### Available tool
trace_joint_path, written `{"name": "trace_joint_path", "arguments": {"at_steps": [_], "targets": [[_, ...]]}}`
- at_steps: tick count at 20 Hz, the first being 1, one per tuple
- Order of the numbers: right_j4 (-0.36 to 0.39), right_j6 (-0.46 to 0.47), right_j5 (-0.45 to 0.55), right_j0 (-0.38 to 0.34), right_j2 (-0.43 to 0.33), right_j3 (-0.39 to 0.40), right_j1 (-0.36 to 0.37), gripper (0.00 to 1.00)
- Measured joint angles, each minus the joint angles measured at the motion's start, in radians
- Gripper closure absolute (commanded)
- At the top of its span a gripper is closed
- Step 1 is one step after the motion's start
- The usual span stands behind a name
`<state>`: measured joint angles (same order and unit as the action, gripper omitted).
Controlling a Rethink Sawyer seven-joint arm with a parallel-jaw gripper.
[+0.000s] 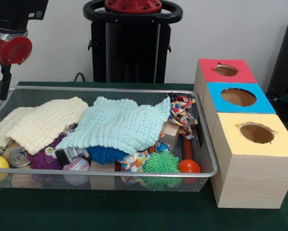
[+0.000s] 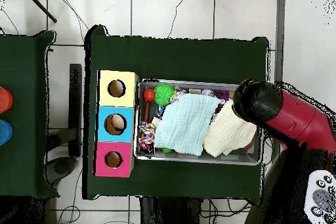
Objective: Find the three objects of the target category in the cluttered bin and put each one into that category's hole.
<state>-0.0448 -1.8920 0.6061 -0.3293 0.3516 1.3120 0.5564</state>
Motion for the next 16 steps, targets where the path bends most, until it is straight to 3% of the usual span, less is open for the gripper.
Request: {"name": "trace_joint_path", "arguments": {"at_steps": [8, 16], "targets": [[0.000, 0.000, 0.127, 0.013, 0.035, 0.000, -0.026, 0.00], [0.001, 0.000, 0.161, 0.026, 0.042, 0.000, -0.035, 0.00]]}}
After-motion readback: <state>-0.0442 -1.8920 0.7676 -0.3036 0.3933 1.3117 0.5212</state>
